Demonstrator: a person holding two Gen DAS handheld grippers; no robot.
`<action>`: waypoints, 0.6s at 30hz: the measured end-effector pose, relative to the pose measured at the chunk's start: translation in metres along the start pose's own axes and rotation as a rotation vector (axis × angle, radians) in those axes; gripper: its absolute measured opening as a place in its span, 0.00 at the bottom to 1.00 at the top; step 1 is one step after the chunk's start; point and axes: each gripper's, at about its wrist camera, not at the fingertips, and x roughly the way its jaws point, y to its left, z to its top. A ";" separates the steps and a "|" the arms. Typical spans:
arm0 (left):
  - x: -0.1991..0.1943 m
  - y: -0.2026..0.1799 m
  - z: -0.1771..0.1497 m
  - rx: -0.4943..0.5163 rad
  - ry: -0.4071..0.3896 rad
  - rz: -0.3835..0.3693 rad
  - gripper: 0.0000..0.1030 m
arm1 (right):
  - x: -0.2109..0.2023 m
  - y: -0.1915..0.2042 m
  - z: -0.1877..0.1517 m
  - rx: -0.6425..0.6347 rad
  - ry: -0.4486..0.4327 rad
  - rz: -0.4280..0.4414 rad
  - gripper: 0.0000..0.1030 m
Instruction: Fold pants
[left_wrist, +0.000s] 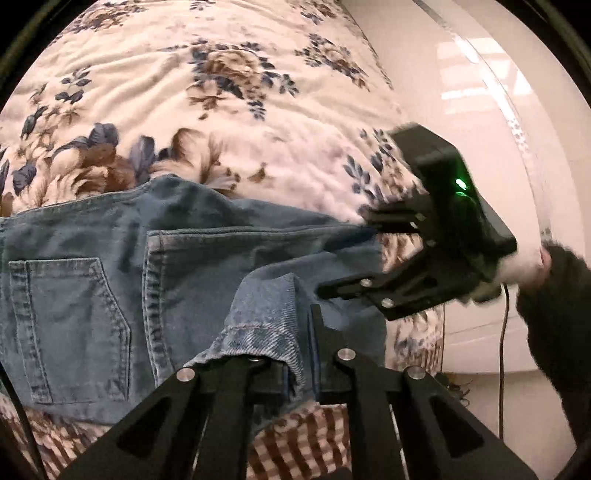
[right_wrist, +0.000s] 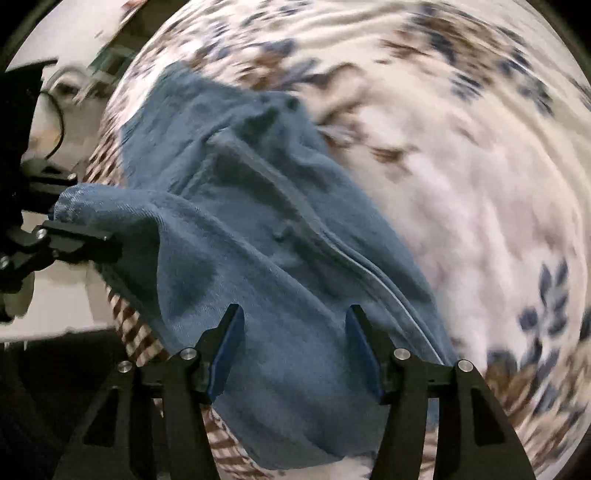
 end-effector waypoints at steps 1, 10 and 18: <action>-0.003 0.000 -0.003 -0.004 0.001 -0.012 0.06 | 0.003 0.003 0.007 -0.030 0.024 -0.006 0.59; -0.006 0.026 -0.009 -0.027 -0.023 0.080 0.06 | 0.032 0.019 0.036 -0.155 0.143 -0.009 0.03; 0.017 0.102 0.019 -0.150 -0.024 0.274 0.06 | 0.029 -0.017 0.032 0.103 0.060 -0.083 0.03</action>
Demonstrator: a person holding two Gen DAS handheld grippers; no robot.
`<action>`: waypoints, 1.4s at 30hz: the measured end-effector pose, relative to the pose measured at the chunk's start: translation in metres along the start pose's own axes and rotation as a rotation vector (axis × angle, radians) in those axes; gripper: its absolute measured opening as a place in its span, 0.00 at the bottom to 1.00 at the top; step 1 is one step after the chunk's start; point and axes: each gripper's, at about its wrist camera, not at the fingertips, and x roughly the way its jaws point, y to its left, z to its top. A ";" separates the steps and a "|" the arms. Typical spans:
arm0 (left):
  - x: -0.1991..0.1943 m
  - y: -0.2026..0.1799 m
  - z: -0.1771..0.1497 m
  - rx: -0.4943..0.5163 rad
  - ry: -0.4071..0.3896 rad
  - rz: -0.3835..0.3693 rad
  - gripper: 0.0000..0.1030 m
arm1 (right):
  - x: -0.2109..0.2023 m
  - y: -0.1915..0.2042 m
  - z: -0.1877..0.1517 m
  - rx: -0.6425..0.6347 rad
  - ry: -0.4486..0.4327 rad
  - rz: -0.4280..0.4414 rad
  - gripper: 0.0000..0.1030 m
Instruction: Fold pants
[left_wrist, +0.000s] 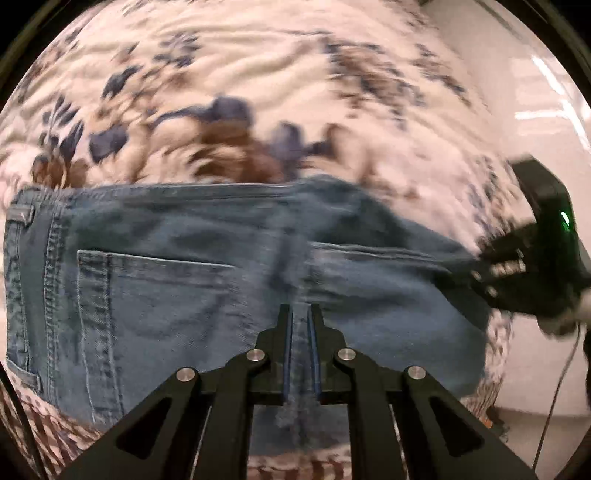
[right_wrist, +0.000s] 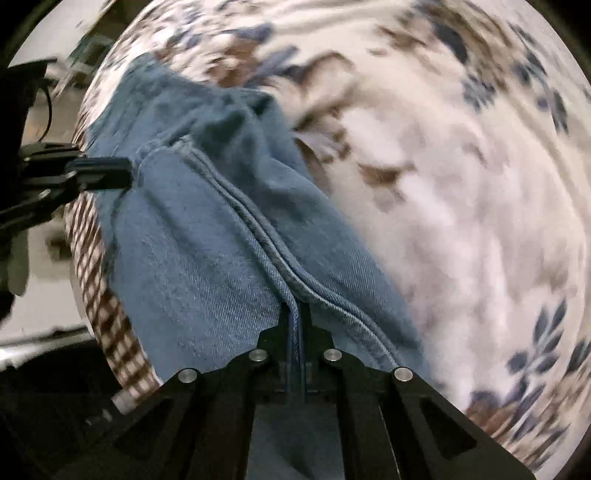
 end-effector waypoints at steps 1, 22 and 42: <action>0.002 0.006 0.002 -0.018 0.014 -0.012 0.07 | 0.004 -0.003 -0.001 0.039 0.009 -0.018 0.10; 0.038 -0.013 -0.073 0.030 0.218 0.093 0.62 | 0.025 -0.018 -0.239 1.029 -0.239 -0.024 0.69; 0.059 -0.087 -0.016 0.188 0.216 0.051 0.67 | 0.001 -0.031 -0.136 0.818 -0.398 0.016 0.00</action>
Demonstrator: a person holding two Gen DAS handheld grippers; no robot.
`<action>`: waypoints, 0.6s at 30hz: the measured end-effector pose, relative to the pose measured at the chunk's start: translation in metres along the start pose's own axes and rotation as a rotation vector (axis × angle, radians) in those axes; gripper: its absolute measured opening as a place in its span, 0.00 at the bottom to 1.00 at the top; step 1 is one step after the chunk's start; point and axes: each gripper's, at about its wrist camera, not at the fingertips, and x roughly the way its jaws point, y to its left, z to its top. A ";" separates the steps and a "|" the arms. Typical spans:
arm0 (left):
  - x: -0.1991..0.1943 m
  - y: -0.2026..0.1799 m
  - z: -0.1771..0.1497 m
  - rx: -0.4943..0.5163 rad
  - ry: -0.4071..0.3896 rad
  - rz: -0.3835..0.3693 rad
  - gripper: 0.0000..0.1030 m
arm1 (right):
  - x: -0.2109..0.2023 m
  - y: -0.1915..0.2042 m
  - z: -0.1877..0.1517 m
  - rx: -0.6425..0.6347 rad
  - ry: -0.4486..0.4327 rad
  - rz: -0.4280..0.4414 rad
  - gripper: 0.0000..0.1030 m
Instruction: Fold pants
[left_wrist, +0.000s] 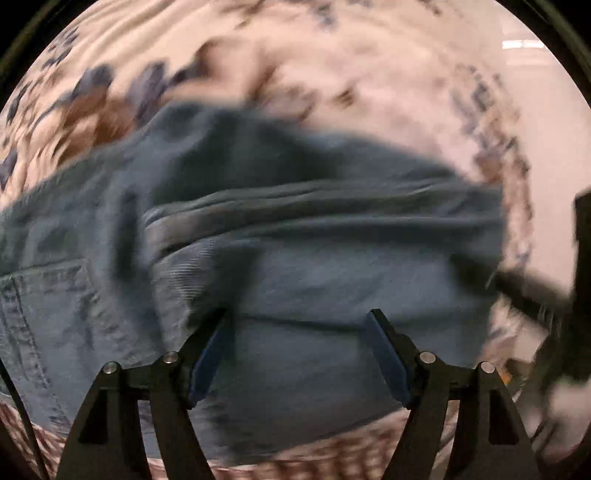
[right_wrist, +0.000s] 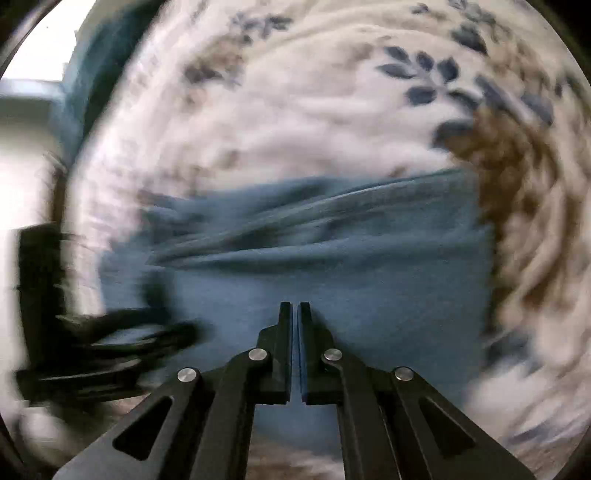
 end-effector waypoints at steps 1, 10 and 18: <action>0.001 0.005 -0.004 0.002 -0.006 -0.009 0.59 | 0.004 -0.007 0.005 0.000 -0.006 -0.014 0.00; -0.026 0.022 -0.027 -0.071 -0.044 -0.150 0.72 | -0.019 -0.034 0.008 0.132 -0.030 0.009 0.07; 0.001 0.012 -0.058 -0.009 -0.002 -0.112 0.83 | -0.026 -0.011 -0.087 0.077 0.060 -0.175 0.45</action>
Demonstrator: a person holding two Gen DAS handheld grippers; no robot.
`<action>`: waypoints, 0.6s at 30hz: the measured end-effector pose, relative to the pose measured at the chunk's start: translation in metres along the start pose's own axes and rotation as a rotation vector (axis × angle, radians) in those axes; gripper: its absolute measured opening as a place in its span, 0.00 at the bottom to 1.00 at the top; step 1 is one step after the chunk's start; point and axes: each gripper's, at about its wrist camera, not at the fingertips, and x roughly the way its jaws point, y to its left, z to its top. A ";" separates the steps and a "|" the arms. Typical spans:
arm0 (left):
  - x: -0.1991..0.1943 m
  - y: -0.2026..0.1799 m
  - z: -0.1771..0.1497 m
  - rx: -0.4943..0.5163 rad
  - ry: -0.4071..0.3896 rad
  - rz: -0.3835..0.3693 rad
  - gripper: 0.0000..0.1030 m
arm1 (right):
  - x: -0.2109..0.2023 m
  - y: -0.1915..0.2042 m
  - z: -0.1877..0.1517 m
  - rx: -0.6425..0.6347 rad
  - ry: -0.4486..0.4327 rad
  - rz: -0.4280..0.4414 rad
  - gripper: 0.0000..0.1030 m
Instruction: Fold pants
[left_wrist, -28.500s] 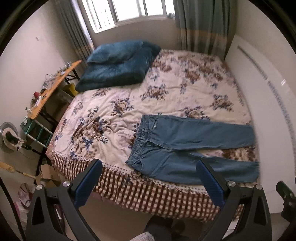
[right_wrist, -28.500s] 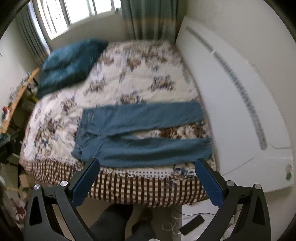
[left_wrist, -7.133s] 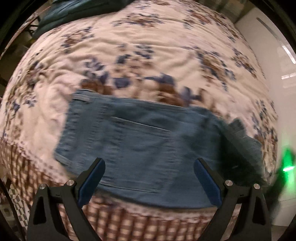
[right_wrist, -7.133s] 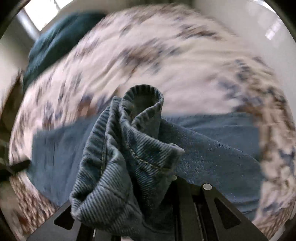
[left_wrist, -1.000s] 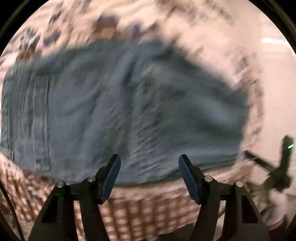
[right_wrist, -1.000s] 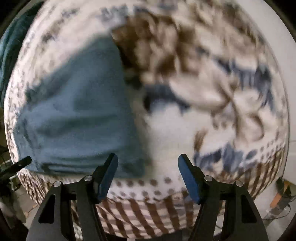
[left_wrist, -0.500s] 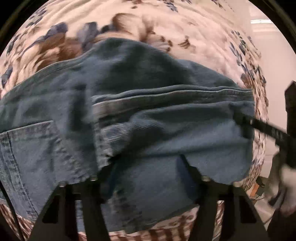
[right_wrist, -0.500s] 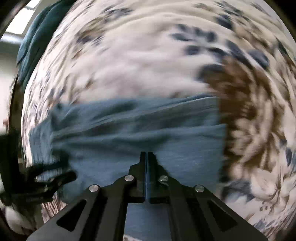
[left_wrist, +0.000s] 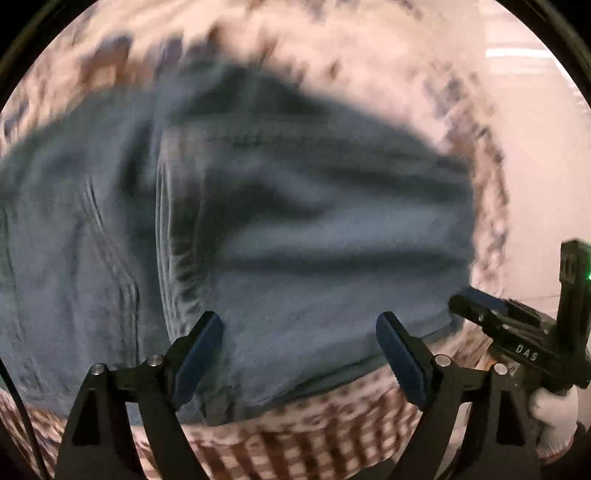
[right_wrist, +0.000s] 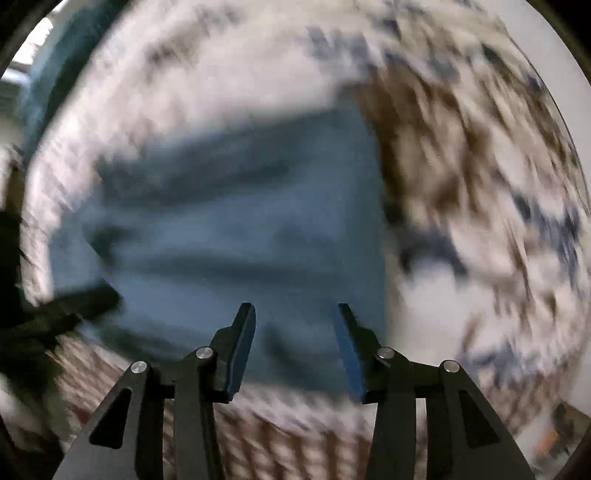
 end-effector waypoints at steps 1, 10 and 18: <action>0.003 0.003 -0.005 0.012 0.008 0.001 0.83 | 0.010 -0.010 -0.012 0.043 0.040 0.010 0.45; -0.027 -0.008 0.001 -0.003 -0.027 -0.023 0.83 | -0.038 -0.031 -0.003 0.172 -0.103 0.150 0.46; -0.026 -0.132 0.104 0.385 0.045 -0.137 0.83 | -0.040 -0.078 0.013 0.361 -0.177 0.225 0.46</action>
